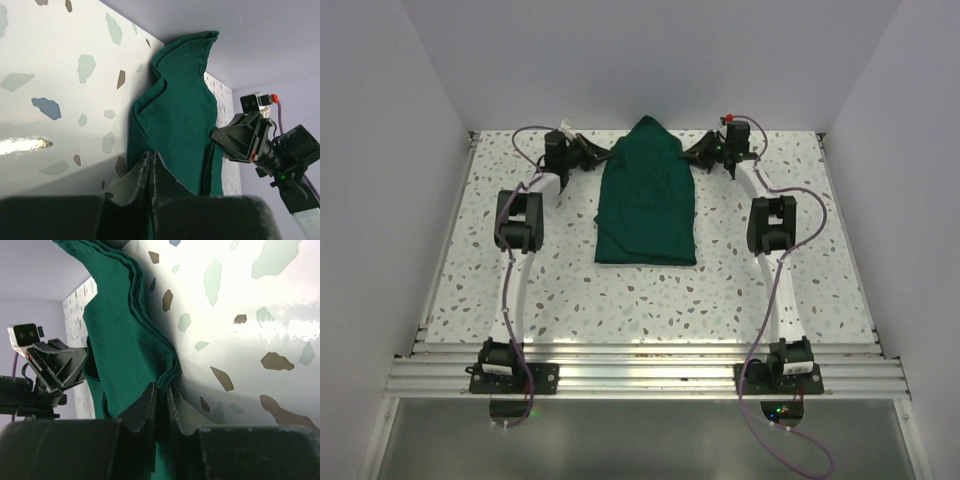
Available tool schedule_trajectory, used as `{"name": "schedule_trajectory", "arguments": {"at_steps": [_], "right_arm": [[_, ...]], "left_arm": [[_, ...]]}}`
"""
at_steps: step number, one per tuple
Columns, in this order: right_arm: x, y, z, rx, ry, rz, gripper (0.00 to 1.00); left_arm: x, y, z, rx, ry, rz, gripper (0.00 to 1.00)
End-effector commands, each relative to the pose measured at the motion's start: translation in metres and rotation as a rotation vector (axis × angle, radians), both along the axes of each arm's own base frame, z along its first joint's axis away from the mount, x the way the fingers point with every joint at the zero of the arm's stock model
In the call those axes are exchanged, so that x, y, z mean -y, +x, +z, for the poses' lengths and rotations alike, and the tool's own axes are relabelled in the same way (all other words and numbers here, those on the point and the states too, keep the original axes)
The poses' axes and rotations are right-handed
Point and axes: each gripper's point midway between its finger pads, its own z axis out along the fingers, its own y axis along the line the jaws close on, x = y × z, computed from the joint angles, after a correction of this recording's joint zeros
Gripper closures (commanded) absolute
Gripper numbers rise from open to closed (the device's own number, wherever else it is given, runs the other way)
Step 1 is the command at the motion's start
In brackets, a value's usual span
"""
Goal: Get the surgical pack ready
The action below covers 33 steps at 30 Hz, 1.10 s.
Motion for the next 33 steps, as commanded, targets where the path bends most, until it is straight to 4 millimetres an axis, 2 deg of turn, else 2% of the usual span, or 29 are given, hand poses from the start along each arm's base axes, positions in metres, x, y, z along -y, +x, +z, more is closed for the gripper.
{"name": "schedule_trajectory", "arguments": {"at_steps": [1, 3, 4, 5, 6, 7, 8, 9, 10, 11, 15, 17, 19, 20, 21, 23, 28, 29, 30, 31, 32, 33], "right_arm": [[-0.005, 0.012, 0.049, 0.076, 0.044, -0.03, 0.9], [-0.005, 0.008, 0.056, 0.071, 0.046, -0.03, 0.91], [-0.005, 0.006, 0.062, 0.069, 0.045, -0.023, 0.93], [-0.004, 0.004, 0.077, 0.083, 0.043, -0.02, 0.95], [-0.004, 0.002, 0.082, 0.085, 0.036, -0.013, 0.97], [-0.003, -0.002, 0.086, 0.068, 0.033, -0.006, 1.0], [-0.003, -0.006, 0.102, 0.081, 0.033, 0.0, 1.0], [-0.003, -0.01, 0.103, 0.071, 0.026, 0.005, 1.0], [-0.003, -0.015, 0.106, 0.054, 0.024, 0.01, 1.0], [-0.003, -0.019, 0.11, 0.046, 0.023, 0.014, 1.0], [-0.006, -0.04, 0.141, 0.012, 0.062, 0.037, 1.0], [-0.01, -0.049, 0.148, -0.002, 0.072, 0.053, 1.0], [-0.007, -0.054, 0.143, -0.033, 0.065, 0.059, 1.0], [-0.008, -0.055, 0.147, -0.014, 0.057, 0.081, 0.99], [-0.008, -0.055, 0.142, -0.021, 0.053, 0.087, 0.98], [-0.008, -0.055, 0.132, -0.034, 0.051, 0.092, 0.96], [-0.006, -0.051, 0.097, -0.066, 0.025, 0.076, 0.91], [-0.005, -0.05, 0.085, -0.081, 0.021, 0.073, 0.91], [-0.005, -0.047, 0.082, -0.073, 0.016, 0.072, 0.89], [-0.005, -0.045, 0.076, -0.08, 0.017, 0.072, 0.88], [-0.004, -0.044, 0.061, -0.102, 0.015, 0.069, 0.87], [-0.004, -0.041, 0.062, -0.093, 0.017, 0.067, 0.87]], "left_arm": [[-0.01, 0.013, 0.05, 0.084, 0.0, 0.025, 1.0], [-0.013, 0.012, 0.061, 0.086, 0.002, 0.026, 1.0], [-0.014, 0.011, 0.08, 0.111, 0.003, 0.027, 1.0], [-0.016, 0.008, 0.082, 0.108, 0.007, 0.029, 1.0], [-0.017, 0.005, 0.09, 0.116, 0.016, 0.026, 1.0], [-0.017, 0.002, 0.112, 0.146, 0.021, 0.023, 1.0], [-0.018, -0.002, 0.113, 0.141, 0.032, 0.02, 1.0], [-0.018, -0.006, 0.116, 0.141, 0.054, 0.01, 1.0], [-0.017, -0.012, 0.137, 0.17, 0.058, 0.0, 1.0], [-0.017, -0.02, 0.13, 0.143, 0.062, -0.008, 1.0], [-0.018, -0.048, 0.135, 0.128, 0.107, -0.039, 1.0], [-0.02, -0.063, 0.136, 0.113, 0.118, -0.044, 1.0], [-0.015, -0.074, 0.132, 0.099, 0.104, -0.092, 1.0], [-0.014, -0.076, 0.127, 0.079, 0.107, -0.11, 0.98], [-0.013, -0.076, 0.122, 0.063, 0.115, -0.116, 0.91], [-0.012, -0.071, 0.111, 0.041, 0.124, -0.116, 0.75], [-0.008, -0.056, 0.09, 0.036, 0.129, -0.085, 0.65], [-0.005, -0.053, 0.087, 0.038, 0.127, -0.083, 0.63], [-0.005, -0.048, 0.073, 0.027, 0.13, -0.078, 0.63], [-0.005, -0.039, 0.078, 0.048, 0.134, -0.066, 0.62], [-0.001, -0.037, 0.074, 0.039, 0.137, -0.07, 0.6], [0.001, -0.032, 0.069, 0.038, 0.144, -0.068, 0.6]]}}
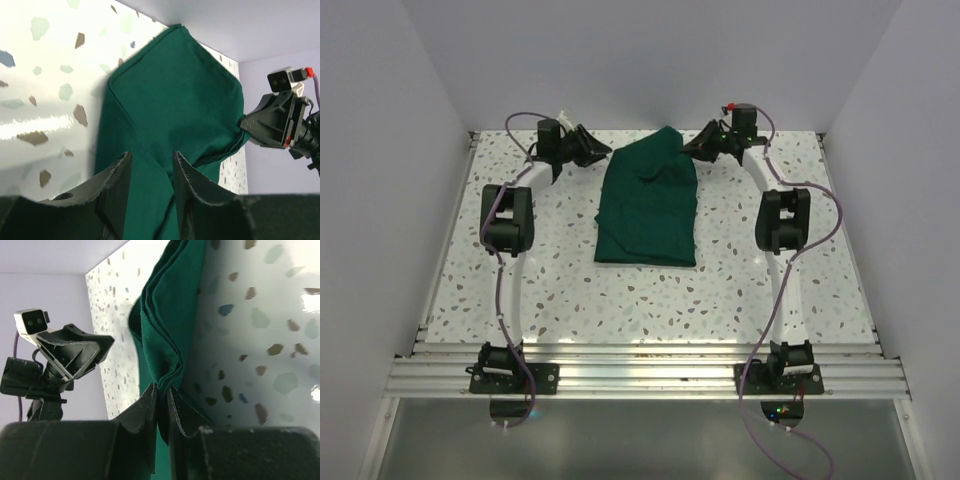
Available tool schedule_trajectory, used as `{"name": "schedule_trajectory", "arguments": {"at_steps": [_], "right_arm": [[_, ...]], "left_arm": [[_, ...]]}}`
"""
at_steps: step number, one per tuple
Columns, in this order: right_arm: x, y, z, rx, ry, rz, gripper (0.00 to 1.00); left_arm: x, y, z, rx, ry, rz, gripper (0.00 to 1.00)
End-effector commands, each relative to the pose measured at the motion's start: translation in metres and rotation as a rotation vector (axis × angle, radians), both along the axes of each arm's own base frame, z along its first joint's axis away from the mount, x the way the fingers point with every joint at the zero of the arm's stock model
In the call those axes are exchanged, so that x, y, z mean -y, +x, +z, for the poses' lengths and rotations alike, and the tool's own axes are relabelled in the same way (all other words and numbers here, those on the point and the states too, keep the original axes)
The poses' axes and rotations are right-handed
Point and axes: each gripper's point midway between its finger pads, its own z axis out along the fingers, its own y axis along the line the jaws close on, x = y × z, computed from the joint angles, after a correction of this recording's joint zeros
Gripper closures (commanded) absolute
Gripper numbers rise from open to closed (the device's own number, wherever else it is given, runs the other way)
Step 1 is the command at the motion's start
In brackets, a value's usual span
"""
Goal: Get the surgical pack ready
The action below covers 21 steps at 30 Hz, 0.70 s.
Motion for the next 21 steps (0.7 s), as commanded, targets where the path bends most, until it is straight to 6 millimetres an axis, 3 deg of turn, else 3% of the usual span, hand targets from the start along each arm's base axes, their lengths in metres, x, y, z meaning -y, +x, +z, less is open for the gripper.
{"name": "schedule_trajectory", "arguments": {"at_steps": [1, 3, 12, 21], "right_arm": [[0.003, 0.008, -0.023, -0.006, -0.01, 0.003, 0.86], [0.005, 0.011, -0.032, -0.013, -0.012, -0.012, 0.85], [0.005, 0.016, -0.044, -0.013, 0.01, -0.028, 0.83], [0.006, 0.017, -0.042, -0.005, 0.002, -0.032, 0.83]], "left_arm": [[0.006, 0.028, 0.004, 0.069, 0.041, 0.02, 0.57], [0.008, 0.033, -0.015, 0.055, 0.06, 0.02, 0.57], [-0.001, 0.058, -0.033, 0.083, 0.131, 0.121, 0.49], [0.018, 0.053, -0.05, 0.089, 0.196, 0.076, 0.48]]}}
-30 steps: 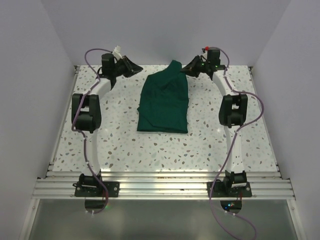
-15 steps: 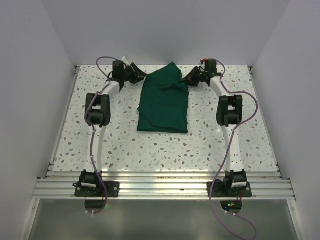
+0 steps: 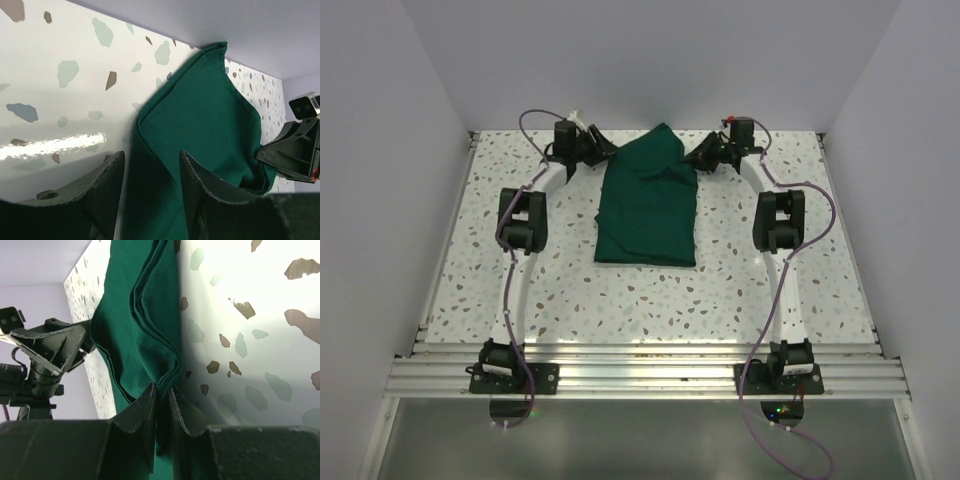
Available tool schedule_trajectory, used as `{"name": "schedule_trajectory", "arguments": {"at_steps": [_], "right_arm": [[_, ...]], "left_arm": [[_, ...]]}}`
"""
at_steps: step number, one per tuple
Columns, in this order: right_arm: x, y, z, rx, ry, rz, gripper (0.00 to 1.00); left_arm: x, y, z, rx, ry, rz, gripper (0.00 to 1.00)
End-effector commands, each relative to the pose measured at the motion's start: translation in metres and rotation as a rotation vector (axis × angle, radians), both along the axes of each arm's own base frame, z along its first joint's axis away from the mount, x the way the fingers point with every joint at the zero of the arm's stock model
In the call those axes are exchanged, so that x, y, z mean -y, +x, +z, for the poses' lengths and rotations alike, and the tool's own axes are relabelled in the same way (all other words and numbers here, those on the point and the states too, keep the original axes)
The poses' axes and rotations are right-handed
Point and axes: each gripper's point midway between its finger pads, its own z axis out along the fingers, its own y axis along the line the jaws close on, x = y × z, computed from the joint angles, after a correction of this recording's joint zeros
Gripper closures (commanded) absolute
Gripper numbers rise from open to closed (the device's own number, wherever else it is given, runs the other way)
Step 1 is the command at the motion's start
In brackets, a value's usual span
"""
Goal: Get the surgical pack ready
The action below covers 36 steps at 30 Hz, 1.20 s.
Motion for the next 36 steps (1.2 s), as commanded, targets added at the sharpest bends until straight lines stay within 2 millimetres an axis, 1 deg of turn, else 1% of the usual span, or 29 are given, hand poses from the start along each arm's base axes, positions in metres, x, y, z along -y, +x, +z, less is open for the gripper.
{"name": "schedule_trajectory", "arguments": {"at_steps": [1, 4, 8, 10, 11, 14, 15, 16, 17, 19, 20, 22, 23, 24, 25, 27, 28, 29, 30, 31, 32, 33, 34, 36], "right_arm": [[-0.001, 0.007, 0.022, 0.063, 0.006, 0.0, 0.83], [-0.001, 0.005, 0.019, 0.056, 0.001, -0.001, 0.83], [0.0, 0.005, 0.019, 0.057, -0.002, -0.004, 0.83], [-0.001, 0.004, 0.021, 0.057, -0.003, -0.002, 0.83], [0.0, 0.004, 0.023, 0.059, -0.004, -0.004, 0.83], [0.0, 0.005, 0.024, 0.055, -0.004, -0.008, 0.83], [0.0, 0.004, 0.022, 0.049, 0.0, -0.008, 0.83], [0.0, 0.004, 0.023, 0.046, 0.001, -0.009, 0.83], [0.0, 0.005, 0.025, 0.05, 0.003, -0.008, 0.83], [-0.001, 0.005, 0.029, 0.047, 0.01, -0.01, 0.83], [-0.001, 0.005, 0.03, 0.042, 0.015, -0.012, 0.83], [-0.002, 0.005, 0.04, 0.04, 0.038, -0.015, 0.84], [-0.003, 0.005, 0.043, 0.036, 0.048, -0.013, 0.84], [-0.003, 0.004, 0.05, 0.037, 0.058, -0.012, 0.84], [0.0, 0.004, 0.056, 0.022, 0.067, -0.025, 0.85], [0.005, 0.004, 0.066, 0.014, 0.082, -0.039, 0.84], [0.008, 0.003, 0.079, 0.022, 0.094, -0.044, 0.84], [0.009, 0.002, 0.086, 0.024, 0.095, -0.047, 0.84], [0.012, 0.002, 0.09, 0.026, 0.094, -0.051, 0.84], [0.012, 0.0, 0.103, 0.042, 0.101, -0.045, 0.84], [0.01, -0.002, 0.107, 0.039, 0.104, -0.04, 0.84], [0.011, -0.004, 0.111, 0.04, 0.103, -0.036, 0.84], [0.009, -0.01, 0.117, 0.033, 0.106, -0.022, 0.84], [0.007, -0.018, 0.125, 0.033, 0.103, -0.003, 0.85]], "left_arm": [[0.009, 0.003, -0.002, 0.036, 0.052, -0.021, 0.48], [0.012, 0.001, -0.01, 0.019, 0.045, -0.027, 0.48], [0.012, 0.004, -0.016, 0.02, 0.039, -0.024, 0.49], [0.012, 0.006, -0.016, 0.028, 0.034, -0.026, 0.58], [0.014, 0.007, -0.018, 0.028, 0.034, -0.029, 0.67], [0.012, 0.009, -0.017, 0.032, 0.029, -0.02, 0.82], [0.01, 0.01, -0.013, 0.037, 0.022, -0.015, 0.91], [0.006, 0.012, -0.01, 0.036, 0.009, -0.003, 0.96], [0.005, 0.014, 0.0, 0.049, 0.002, -0.001, 1.0], [-0.001, 0.015, 0.013, 0.062, 0.006, 0.011, 1.0], [-0.003, 0.014, 0.029, 0.08, 0.01, 0.015, 1.0], [-0.012, 0.013, 0.047, 0.105, 0.028, 0.033, 1.0], [-0.014, 0.009, 0.065, 0.121, 0.03, 0.035, 1.0], [-0.017, 0.006, 0.072, 0.128, 0.038, 0.03, 1.0], [-0.019, 0.002, 0.087, 0.139, 0.04, 0.027, 1.0], [-0.022, -0.006, 0.097, 0.137, 0.045, 0.016, 1.0], [-0.022, -0.01, 0.101, 0.138, 0.048, 0.009, 1.0], [-0.021, -0.02, 0.108, 0.138, 0.05, -0.005, 1.0], [-0.021, -0.025, 0.11, 0.134, 0.053, -0.01, 1.0], [-0.021, -0.029, 0.112, 0.132, 0.053, -0.013, 1.0], [-0.02, -0.04, 0.116, 0.125, 0.047, -0.027, 1.0], [-0.02, -0.044, 0.119, 0.126, 0.044, -0.034, 1.0], [-0.019, -0.053, 0.122, 0.119, 0.045, -0.043, 1.0], [-0.018, -0.065, 0.125, 0.11, 0.044, -0.063, 1.0]]}}
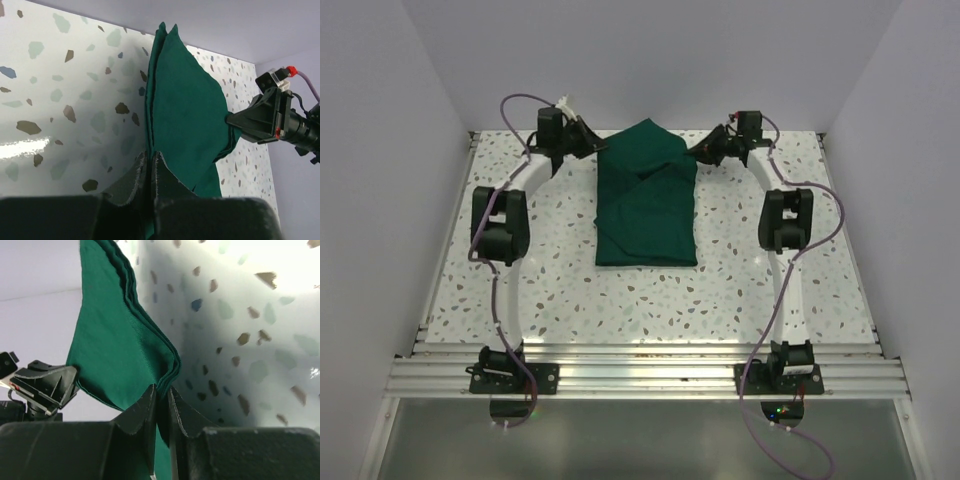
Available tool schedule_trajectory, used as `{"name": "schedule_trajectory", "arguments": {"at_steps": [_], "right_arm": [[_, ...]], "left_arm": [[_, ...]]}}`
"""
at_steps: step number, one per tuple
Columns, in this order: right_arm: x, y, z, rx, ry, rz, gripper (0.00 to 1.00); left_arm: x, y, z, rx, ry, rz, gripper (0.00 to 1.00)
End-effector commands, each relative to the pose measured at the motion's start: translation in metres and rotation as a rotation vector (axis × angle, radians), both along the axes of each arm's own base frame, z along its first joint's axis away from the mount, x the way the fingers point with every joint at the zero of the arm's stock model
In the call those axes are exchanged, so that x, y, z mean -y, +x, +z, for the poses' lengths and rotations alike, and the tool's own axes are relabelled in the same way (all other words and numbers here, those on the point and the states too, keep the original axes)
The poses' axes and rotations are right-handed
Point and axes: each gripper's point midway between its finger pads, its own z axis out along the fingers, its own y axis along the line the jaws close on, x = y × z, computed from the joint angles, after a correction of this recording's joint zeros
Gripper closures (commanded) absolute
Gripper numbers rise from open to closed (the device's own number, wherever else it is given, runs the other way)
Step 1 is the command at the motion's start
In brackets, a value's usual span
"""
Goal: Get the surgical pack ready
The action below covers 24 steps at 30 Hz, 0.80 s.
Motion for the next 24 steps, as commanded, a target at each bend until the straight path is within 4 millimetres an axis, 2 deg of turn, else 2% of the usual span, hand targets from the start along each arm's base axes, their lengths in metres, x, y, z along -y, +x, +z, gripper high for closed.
{"name": "schedule_trajectory", "arguments": {"at_steps": [1, 2, 3, 8, 9, 10, 12, 16, 18, 19, 21, 23, 24], "right_arm": [[-0.005, -0.021, 0.084, 0.092, 0.019, 0.056, 0.85], [-0.005, -0.027, 0.1, 0.117, 0.011, 0.064, 0.85], [-0.005, -0.035, 0.093, 0.107, -0.007, 0.082, 0.85], [-0.009, -0.084, 0.093, 0.044, -0.083, 0.162, 0.85], [-0.009, -0.094, 0.107, 0.071, -0.1, 0.176, 0.85], [-0.014, -0.109, 0.094, 0.025, -0.106, 0.195, 0.86], [-0.02, -0.133, 0.093, 0.011, -0.12, 0.226, 0.86], [-0.037, -0.174, 0.092, -0.015, -0.143, 0.291, 0.86], [-0.042, -0.195, 0.08, -0.047, -0.16, 0.322, 0.86], [-0.041, -0.202, 0.084, -0.041, -0.171, 0.327, 0.86], [-0.038, -0.219, 0.07, -0.075, -0.194, 0.345, 0.86], [-0.035, -0.229, 0.067, -0.078, -0.207, 0.354, 0.86], [-0.032, -0.236, 0.056, -0.097, -0.221, 0.364, 0.86]], "left_arm": [[-0.007, -0.021, 0.045, 0.084, 0.01, -0.036, 1.0], [-0.006, -0.028, 0.046, 0.081, 0.01, -0.049, 1.0], [-0.007, -0.035, 0.046, 0.076, 0.013, -0.054, 1.0], [-0.005, -0.087, 0.057, 0.048, 0.007, -0.101, 1.0], [-0.005, -0.095, 0.055, 0.039, 0.017, -0.108, 1.0], [-0.006, -0.11, 0.058, 0.032, 0.021, -0.112, 1.0], [-0.004, -0.125, 0.059, 0.022, 0.023, -0.126, 1.0], [-0.007, -0.171, 0.058, -0.023, 0.03, -0.136, 1.0], [-0.008, -0.186, 0.059, -0.027, 0.03, -0.139, 1.0], [-0.009, -0.198, 0.059, -0.033, 0.033, -0.142, 1.0], [-0.011, -0.212, 0.053, -0.059, 0.044, -0.145, 1.0], [-0.012, -0.228, 0.044, -0.079, 0.048, -0.147, 1.0], [-0.011, -0.234, 0.04, -0.09, 0.047, -0.156, 1.0]]}}
